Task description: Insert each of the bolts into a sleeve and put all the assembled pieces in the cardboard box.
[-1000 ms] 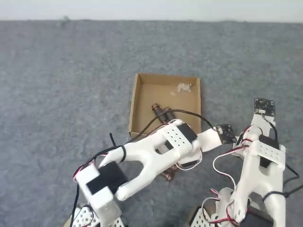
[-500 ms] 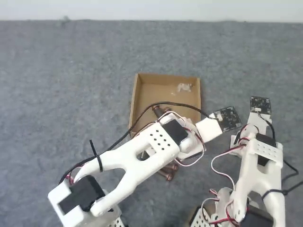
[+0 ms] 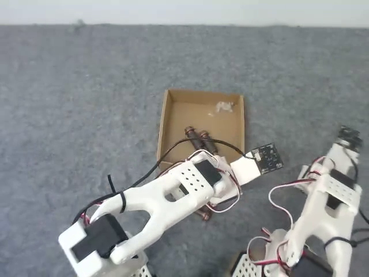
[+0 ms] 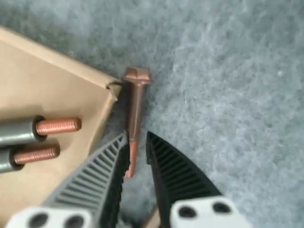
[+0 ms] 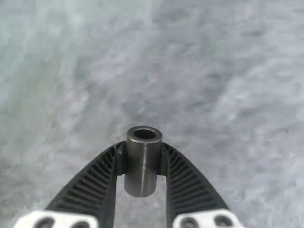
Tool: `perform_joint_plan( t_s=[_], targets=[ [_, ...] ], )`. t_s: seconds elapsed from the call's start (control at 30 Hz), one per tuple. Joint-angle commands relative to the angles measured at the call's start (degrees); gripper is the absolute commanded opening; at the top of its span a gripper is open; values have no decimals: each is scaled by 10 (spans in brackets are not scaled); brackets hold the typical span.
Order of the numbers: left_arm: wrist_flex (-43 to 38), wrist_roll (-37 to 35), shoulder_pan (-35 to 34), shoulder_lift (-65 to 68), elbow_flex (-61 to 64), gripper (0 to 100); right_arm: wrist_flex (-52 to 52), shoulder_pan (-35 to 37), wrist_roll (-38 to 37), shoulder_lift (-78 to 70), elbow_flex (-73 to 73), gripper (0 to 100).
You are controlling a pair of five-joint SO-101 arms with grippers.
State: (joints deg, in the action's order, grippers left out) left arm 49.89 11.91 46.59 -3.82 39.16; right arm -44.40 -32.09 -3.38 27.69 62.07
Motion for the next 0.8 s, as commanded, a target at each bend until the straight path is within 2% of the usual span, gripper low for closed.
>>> perform_joint_plan(
  t_s=[0.0, 0.13, 0.23, 0.43, 0.77],
  targets=[
    [-19, 1, -4, -27, -3, 55, 17, -32, 33, 8, -33, 6],
    [-45, 0, -4, -18, -5, 56, 17, -19, 33, 5, -33, 6],
    [-41, 0, -4, 40, -39, 68, 17, -18, 33, 5, -33, 6],
    [67, 0, -4, 171, -196, 100, 17, -15, 33, 4, -33, 6],
    [83, 4, 0, 201, -231, 102, 16, -3, 33, 4, -33, 6]
  ],
)
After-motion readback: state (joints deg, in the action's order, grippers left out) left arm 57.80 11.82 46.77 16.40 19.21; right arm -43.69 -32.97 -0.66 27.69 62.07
